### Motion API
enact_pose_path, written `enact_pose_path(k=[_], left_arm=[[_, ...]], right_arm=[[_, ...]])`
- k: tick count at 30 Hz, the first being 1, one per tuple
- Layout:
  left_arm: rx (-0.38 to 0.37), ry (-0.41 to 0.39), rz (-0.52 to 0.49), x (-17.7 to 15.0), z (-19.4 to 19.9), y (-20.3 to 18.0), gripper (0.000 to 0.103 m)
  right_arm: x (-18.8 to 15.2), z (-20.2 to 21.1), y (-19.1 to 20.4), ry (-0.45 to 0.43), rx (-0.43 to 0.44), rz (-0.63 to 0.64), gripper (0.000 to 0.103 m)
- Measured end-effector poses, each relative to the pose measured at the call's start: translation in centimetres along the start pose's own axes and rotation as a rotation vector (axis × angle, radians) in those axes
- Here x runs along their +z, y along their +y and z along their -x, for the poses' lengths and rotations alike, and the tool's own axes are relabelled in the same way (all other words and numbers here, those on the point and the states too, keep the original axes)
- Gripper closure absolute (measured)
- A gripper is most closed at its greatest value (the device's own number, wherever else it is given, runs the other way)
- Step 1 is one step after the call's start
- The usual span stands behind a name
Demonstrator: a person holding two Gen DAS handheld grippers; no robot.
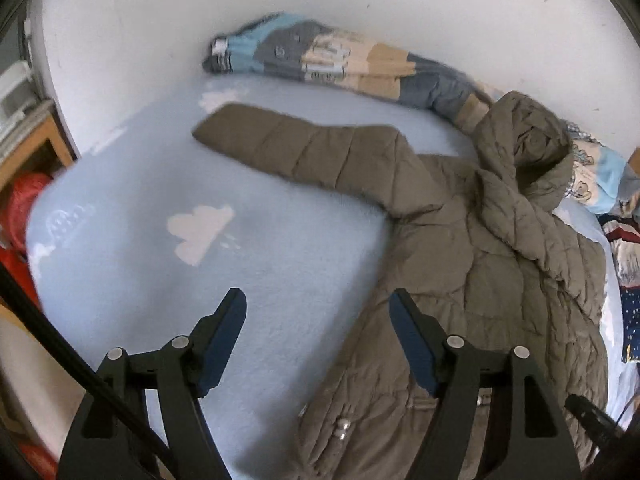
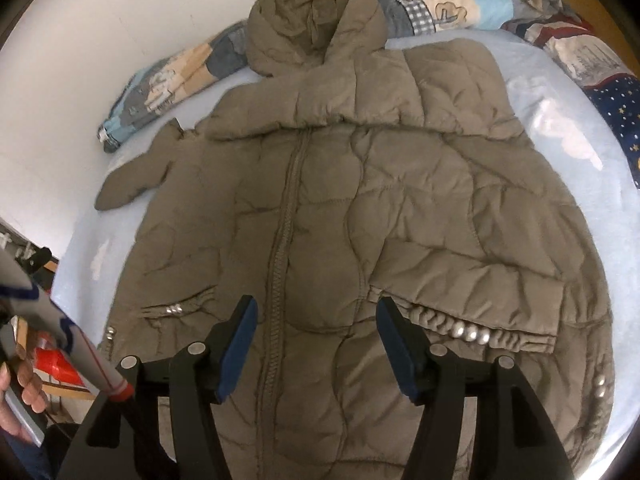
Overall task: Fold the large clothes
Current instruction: 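Reach the left tool to the other sleeve cuff and grasp it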
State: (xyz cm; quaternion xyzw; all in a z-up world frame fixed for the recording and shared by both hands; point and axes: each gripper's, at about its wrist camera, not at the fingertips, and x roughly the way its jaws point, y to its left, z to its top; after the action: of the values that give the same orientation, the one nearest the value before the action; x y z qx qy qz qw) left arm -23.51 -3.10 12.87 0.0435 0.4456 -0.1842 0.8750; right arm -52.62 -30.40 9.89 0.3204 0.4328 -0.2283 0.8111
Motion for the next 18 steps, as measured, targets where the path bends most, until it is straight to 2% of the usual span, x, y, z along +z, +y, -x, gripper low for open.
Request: enact_pose_path(k=[5, 8, 10, 13, 18], left_arm=[[-0.054, 0.056, 0.056, 1.7, -4.2, -1.2, 0.03], [-0.076, 0.079, 0.067, 2.6, -6.1, -1.8, 0.03], [-0.069, 0.088, 0.084, 3.3, -7.0, -1.8, 0.03], [-0.057, 0.089, 0.132, 4.2, -7.7, -0.9, 0.03], [-0.01, 0.07, 0.191, 5.7, -7.9, 2.1, 0.03]], right_arm=[[-0.1, -2.3, -0.1, 0.043, -0.032, -0.006, 0.037], [-0.7, -3.9, 0.7, 0.065, -0.09, 0.049, 0.034], [-1.0, -4.4, 1.7, 0.061, -0.131, 0.106, 0.029], [-1.4, -4.9, 2.7, 0.048, -0.191, 0.172, 0.029], [-2.0, -4.5, 2.8, 0.025, -0.202, 0.22, 0.029]])
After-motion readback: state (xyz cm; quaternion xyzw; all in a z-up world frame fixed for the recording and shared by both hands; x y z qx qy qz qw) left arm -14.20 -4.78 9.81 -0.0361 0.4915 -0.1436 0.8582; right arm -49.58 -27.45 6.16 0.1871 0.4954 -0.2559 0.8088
